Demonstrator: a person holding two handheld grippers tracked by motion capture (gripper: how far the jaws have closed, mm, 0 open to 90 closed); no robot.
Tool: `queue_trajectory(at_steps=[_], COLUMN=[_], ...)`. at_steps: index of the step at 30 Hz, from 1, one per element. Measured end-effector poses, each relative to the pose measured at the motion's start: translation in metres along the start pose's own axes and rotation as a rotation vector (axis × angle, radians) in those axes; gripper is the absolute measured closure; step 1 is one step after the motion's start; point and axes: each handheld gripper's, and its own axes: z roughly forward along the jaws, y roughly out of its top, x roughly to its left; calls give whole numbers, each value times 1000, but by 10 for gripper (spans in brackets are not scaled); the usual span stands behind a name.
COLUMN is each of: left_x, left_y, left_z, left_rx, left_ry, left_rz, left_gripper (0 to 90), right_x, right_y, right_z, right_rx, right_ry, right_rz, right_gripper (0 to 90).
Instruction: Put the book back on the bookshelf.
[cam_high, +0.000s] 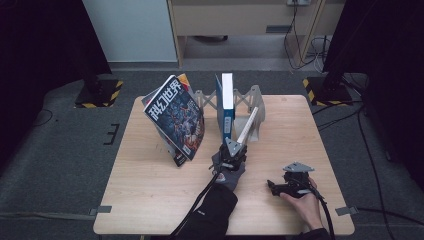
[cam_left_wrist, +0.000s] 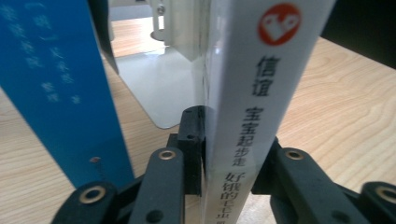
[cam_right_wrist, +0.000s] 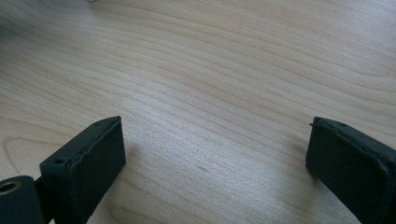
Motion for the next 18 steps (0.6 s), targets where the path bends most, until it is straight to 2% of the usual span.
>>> queue_trajectory(at_steps=[3,5,12,15,18], left_x=[5,5,-6,-11,-11], left_y=[3,6,26,31,31], left_z=[0,0,4,12,17], left_rx=[-21,-38,-76,-67,-60], left_ry=[-7,-1,51,82,92], left_rz=[-70,-88,-79,-63,-53], left_gripper=[739,741,741,739,737], right_x=[0,0,0,1,1], right_y=[0,0,0,0,0], right_z=[0,0,1,0,0], right_rx=[1,-2,-1,0,-1], right_ry=[0,1,-2,-1,-2], right_rz=[1,-3,3,5,5], right_gripper=[51,51,51,52,52])
